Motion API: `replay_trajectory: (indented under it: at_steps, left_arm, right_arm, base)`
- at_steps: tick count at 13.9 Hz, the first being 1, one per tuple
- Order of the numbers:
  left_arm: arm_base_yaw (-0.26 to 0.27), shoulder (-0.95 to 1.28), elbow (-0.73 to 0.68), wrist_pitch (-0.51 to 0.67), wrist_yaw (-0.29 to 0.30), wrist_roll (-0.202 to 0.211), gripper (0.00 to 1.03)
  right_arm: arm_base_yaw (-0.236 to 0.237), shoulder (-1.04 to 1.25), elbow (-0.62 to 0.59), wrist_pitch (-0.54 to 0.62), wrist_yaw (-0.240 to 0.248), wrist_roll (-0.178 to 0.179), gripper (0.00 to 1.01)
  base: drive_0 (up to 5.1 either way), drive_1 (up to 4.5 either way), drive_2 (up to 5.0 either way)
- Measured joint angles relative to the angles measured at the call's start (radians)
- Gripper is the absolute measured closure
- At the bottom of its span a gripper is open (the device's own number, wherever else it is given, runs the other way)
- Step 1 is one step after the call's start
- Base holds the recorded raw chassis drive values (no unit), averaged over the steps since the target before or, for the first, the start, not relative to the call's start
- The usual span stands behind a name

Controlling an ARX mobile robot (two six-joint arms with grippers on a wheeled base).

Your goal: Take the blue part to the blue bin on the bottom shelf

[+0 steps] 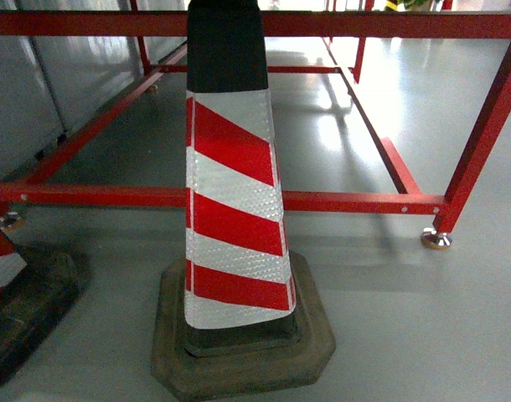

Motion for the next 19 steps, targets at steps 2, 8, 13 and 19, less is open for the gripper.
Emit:
replay_trajectory:
  at_steps: [2,8,13,19]
  left_arm:
    - [0.0,0.0,0.0,0.0,0.0,0.0,0.05]
    - [0.0,0.0,0.0,0.0,0.0,0.0,0.05]
    - [0.0,0.0,0.0,0.0,0.0,0.0,0.05]
    - [0.0,0.0,0.0,0.0,0.0,0.0,0.05]
  right_arm:
    - [0.0,0.0,0.0,0.0,0.0,0.0,0.03]
    - [0.0,0.0,0.0,0.0,0.0,0.0,0.03]
    - [0.0,0.0,0.0,0.0,0.0,0.0,0.03]
    - [0.0,0.0,0.0,0.0,0.0,0.0,0.03]
  base:
    - [0.0,0.0,0.0]
    - [0.0,0.0,0.0]
    - [0.0,0.0,0.0]
    - [0.0,0.0,0.0]
